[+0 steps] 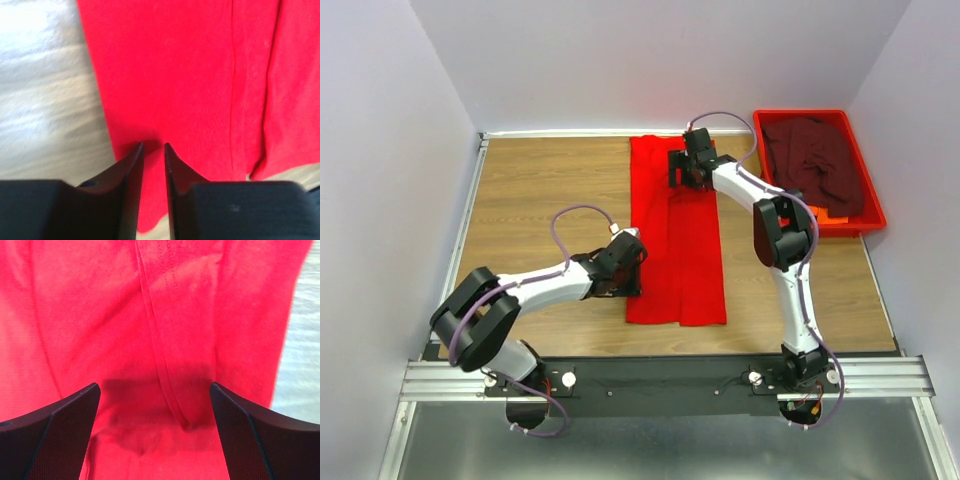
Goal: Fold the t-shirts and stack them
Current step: Fold the tshirt
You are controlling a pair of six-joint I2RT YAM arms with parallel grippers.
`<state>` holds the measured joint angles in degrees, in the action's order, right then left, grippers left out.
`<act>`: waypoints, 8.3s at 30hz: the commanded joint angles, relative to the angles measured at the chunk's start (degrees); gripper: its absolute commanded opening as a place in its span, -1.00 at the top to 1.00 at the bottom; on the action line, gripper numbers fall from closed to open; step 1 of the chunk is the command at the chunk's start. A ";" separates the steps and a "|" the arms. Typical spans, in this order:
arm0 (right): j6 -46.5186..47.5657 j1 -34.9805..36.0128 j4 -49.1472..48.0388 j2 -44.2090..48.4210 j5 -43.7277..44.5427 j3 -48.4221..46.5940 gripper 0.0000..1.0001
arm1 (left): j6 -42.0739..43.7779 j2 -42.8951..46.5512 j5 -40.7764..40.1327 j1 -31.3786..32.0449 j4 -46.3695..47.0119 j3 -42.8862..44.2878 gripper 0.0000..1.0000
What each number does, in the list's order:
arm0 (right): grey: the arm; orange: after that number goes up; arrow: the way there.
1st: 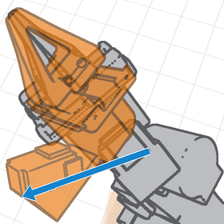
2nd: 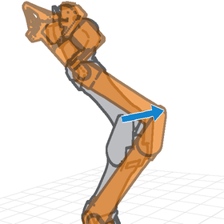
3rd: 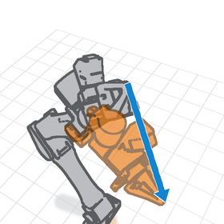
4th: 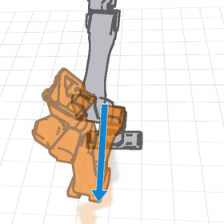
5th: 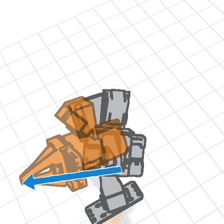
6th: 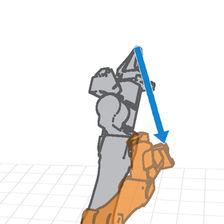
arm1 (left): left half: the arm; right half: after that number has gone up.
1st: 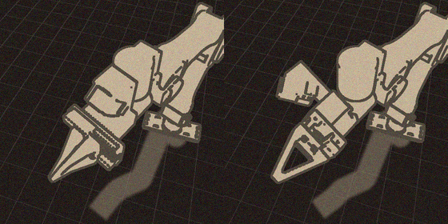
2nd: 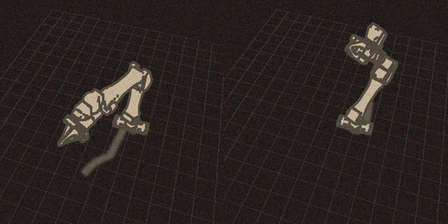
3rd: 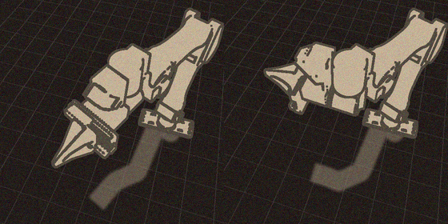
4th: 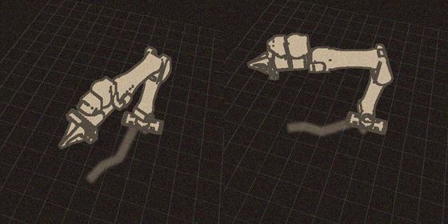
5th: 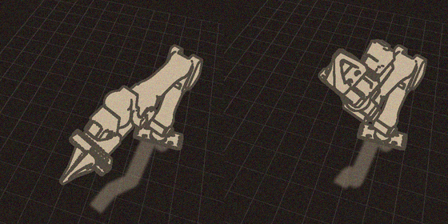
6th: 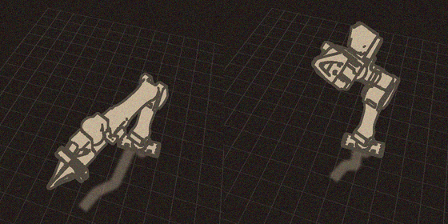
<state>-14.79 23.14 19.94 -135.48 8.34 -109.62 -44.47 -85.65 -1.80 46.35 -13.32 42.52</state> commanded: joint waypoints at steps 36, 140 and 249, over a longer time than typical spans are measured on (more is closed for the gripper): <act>-24.32 -0.11 9.41 70.70 -19.94 76.48 -0.14 | -7.65 18.06 4.97 0.58 3.48 -16.16 0.13; -21.95 3.76 -5.79 30.63 11.26 37.64 0.99 | 3.95 -14.11 4.35 -16.73 7.61 24.97 1.00; -20.11 8.86 -12.13 40.37 -5.97 51.00 0.08 | 0.52 -8.13 0.31 -14.18 12.01 7.66 0.67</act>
<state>-37.23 32.25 4.80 -99.94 1.13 -56.47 -45.30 -95.85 0.45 32.23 0.38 48.29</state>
